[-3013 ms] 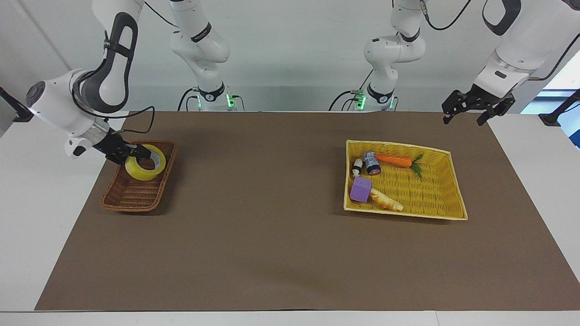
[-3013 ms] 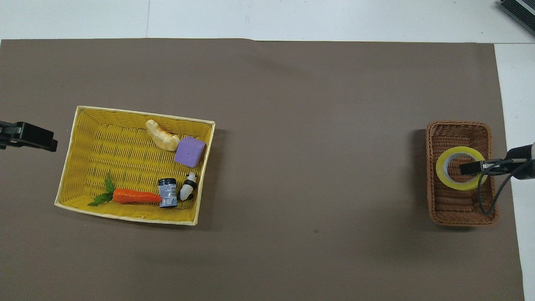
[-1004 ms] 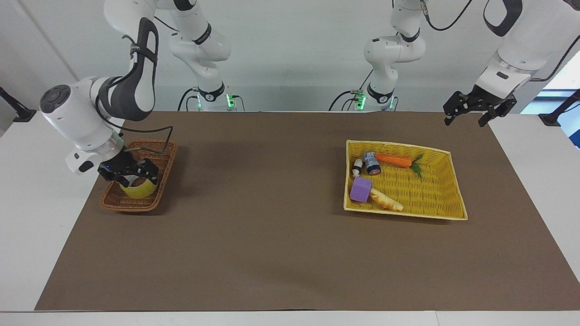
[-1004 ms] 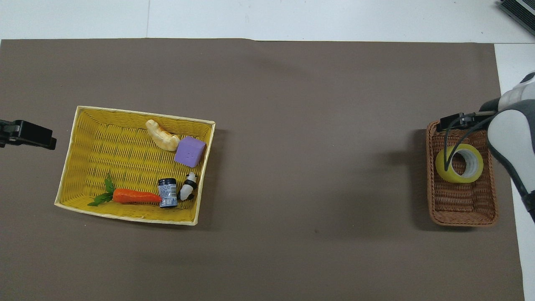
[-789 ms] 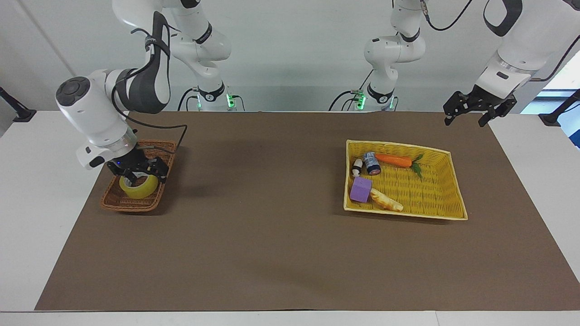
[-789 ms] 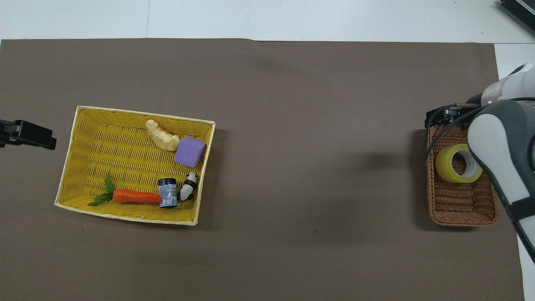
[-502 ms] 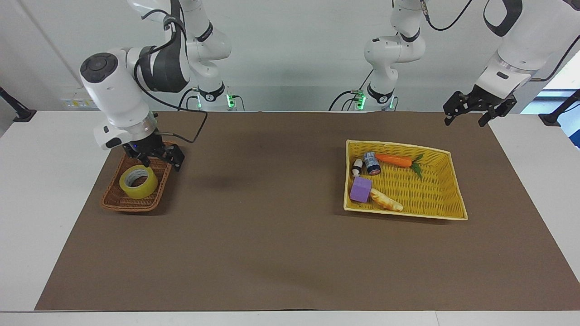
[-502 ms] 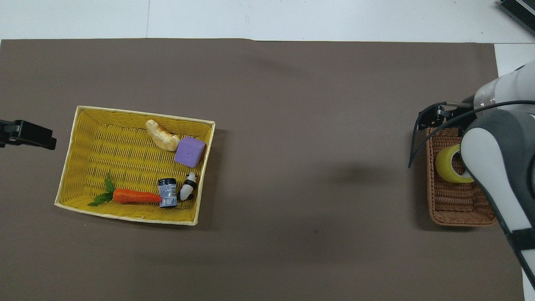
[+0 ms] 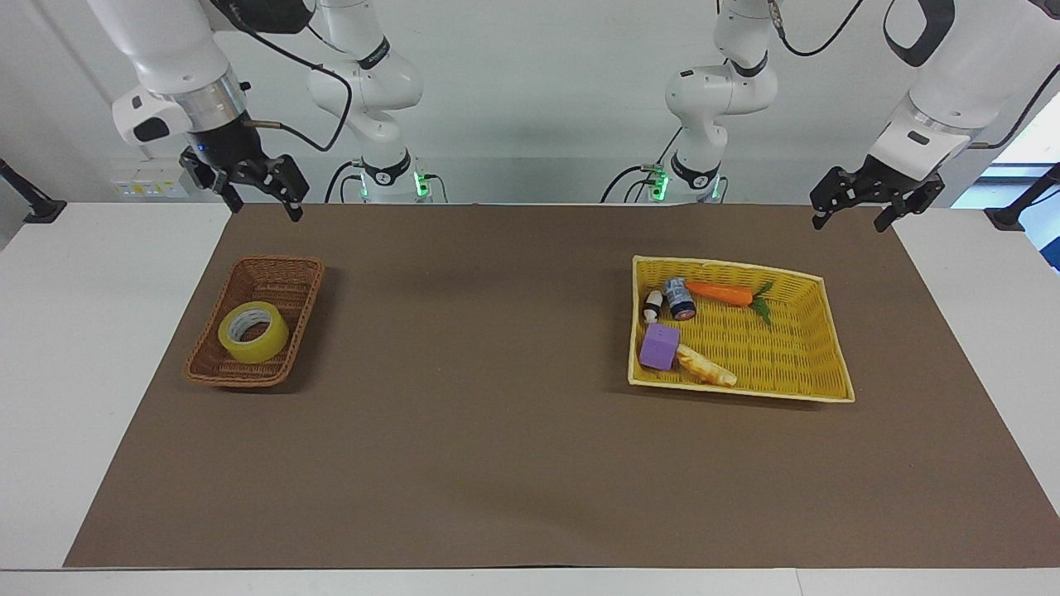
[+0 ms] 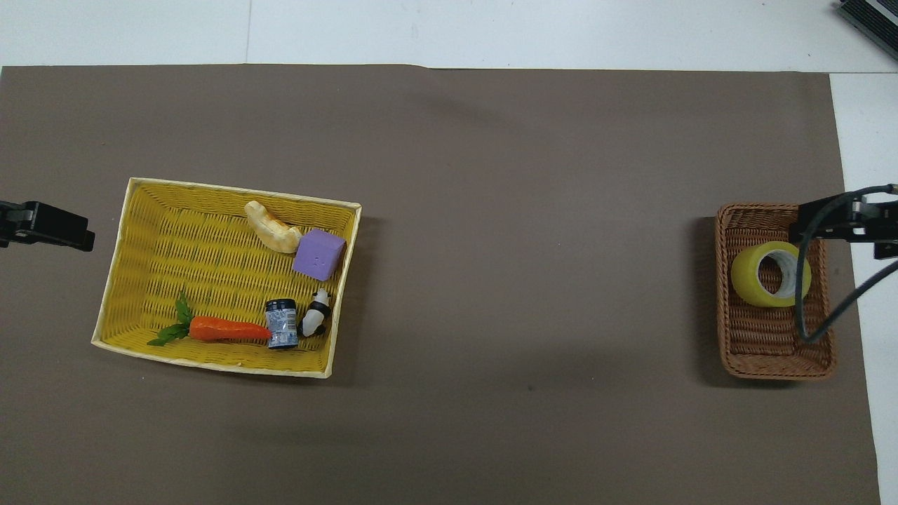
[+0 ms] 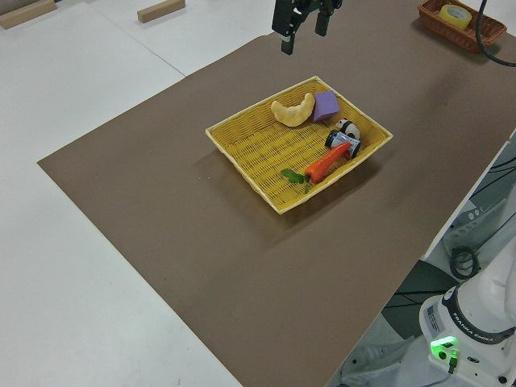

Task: Move tape to another basket

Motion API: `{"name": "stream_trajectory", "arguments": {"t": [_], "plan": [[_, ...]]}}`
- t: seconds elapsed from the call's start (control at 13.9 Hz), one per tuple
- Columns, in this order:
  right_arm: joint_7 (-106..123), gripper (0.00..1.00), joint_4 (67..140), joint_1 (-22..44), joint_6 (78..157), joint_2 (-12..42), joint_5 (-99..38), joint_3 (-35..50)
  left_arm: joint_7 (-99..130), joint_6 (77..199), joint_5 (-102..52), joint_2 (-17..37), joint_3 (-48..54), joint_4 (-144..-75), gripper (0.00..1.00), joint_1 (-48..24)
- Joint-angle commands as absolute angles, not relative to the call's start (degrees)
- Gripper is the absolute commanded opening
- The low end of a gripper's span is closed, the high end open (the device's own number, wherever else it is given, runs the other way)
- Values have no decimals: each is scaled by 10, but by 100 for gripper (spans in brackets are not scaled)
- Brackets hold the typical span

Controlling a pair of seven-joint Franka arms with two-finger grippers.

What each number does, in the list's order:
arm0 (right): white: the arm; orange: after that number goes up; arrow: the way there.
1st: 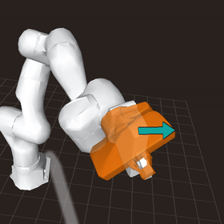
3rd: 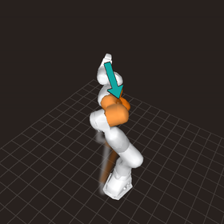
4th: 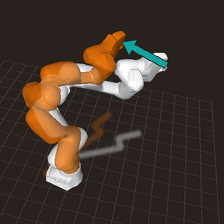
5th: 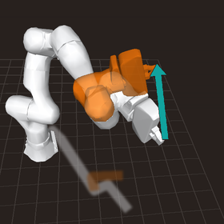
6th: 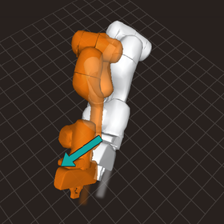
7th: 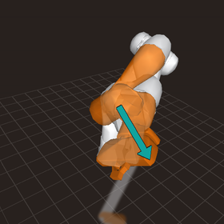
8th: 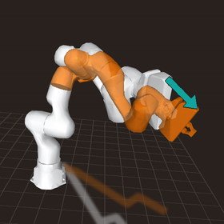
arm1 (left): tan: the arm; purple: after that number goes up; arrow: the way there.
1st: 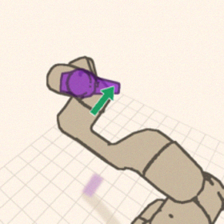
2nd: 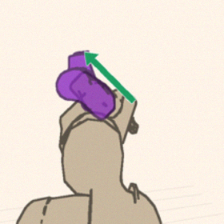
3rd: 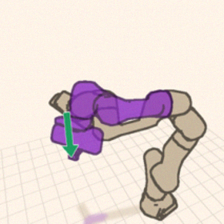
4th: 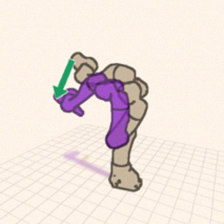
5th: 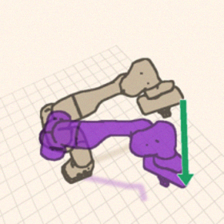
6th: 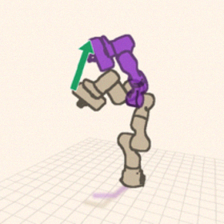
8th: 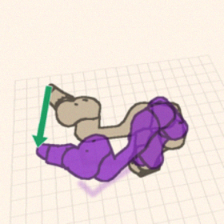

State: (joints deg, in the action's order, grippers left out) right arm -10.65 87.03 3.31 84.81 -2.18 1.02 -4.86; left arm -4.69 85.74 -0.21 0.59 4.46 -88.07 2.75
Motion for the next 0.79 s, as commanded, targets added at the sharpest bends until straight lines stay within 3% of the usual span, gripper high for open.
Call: {"name": "stream_trajectory", "arguments": {"t": [0.0, 0.5, 0.72], "plan": [[-102, 100, 821, 25, 800, -7, 47, -43, -52, 853, 8, 11, 49, -872, 100, 35], [-65, 100, 902, 28, 793, -71, 18, -42, -52, 853, 8, 10, 49, -872, 100, 34], [-55, 100, 896, 28, 801, -67, 18, -41, -52, 853, 8, 10, 49, -872, 100, 35]]}}
